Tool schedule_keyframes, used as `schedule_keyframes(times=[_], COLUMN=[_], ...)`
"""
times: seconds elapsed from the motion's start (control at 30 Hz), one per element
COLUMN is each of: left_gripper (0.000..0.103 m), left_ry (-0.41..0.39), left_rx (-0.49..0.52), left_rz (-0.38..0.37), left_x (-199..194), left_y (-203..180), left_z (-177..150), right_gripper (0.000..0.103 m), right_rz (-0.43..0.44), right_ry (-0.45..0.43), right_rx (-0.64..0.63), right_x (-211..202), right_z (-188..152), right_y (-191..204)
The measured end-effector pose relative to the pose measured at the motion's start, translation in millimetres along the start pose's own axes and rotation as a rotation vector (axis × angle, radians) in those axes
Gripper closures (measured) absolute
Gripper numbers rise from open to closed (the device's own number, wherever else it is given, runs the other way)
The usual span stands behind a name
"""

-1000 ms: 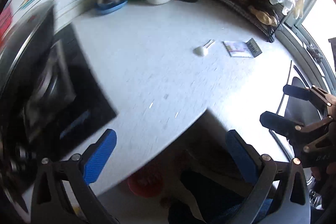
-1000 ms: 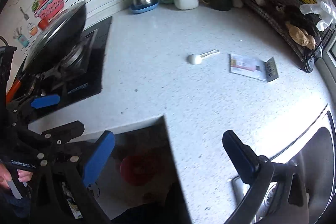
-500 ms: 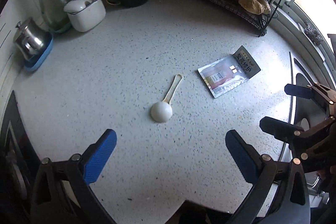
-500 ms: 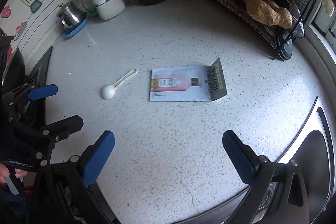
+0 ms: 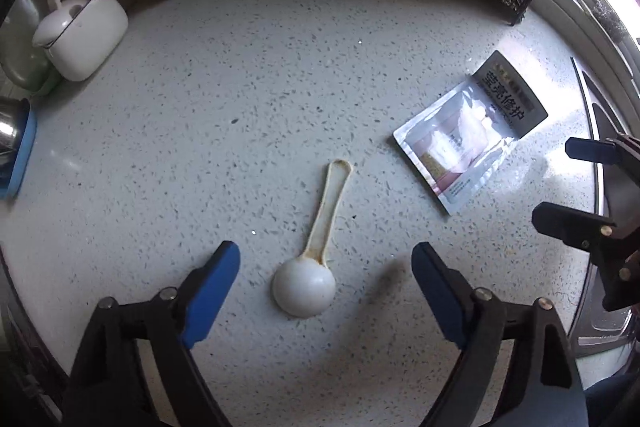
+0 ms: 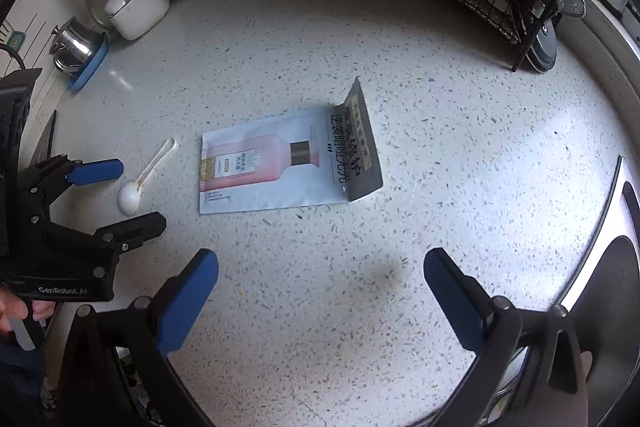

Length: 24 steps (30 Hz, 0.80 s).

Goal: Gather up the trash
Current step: 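Grasp the white measuring spoon by its handle with the left gripper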

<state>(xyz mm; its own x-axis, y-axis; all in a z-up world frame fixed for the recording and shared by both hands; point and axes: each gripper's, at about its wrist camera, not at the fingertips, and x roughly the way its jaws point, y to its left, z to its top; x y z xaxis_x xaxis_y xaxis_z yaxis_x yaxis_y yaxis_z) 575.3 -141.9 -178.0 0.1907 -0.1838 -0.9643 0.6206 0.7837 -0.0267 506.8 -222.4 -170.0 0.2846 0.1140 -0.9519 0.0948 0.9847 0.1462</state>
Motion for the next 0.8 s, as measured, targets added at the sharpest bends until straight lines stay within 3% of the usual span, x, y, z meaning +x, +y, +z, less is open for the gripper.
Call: schedule_keyframes(times=[0.1,0.2,0.3,0.43,0.8], left_gripper=[0.02,0.037,0.055,0.092,0.095], left_ry=[0.006,0.008,0.021,0.012,-0.006], left_rx=[0.024,0.04,0.033,-0.035,-0.149], left_rz=[0.027,0.018,0.017,0.014,0.009], left_x=[2,-1,-4,-8,-22], left_y=[-5,-15,-22,-23,-25], left_z=[4,3,1,-1,-19], right_gripper=[0.0,0.0,0.0,0.0,0.0], right_rz=[0.008,0.013,0.022,0.03,0.054], right_ry=[0.004,0.002,-0.002,-0.012,-0.024], right_rx=[0.009,0.009,0.011,0.013,0.0], right_x=[1,-3,-3,-9,-26], right_z=[5,4,10,17,8], right_y=[-4,-9,-13,-21,-36])
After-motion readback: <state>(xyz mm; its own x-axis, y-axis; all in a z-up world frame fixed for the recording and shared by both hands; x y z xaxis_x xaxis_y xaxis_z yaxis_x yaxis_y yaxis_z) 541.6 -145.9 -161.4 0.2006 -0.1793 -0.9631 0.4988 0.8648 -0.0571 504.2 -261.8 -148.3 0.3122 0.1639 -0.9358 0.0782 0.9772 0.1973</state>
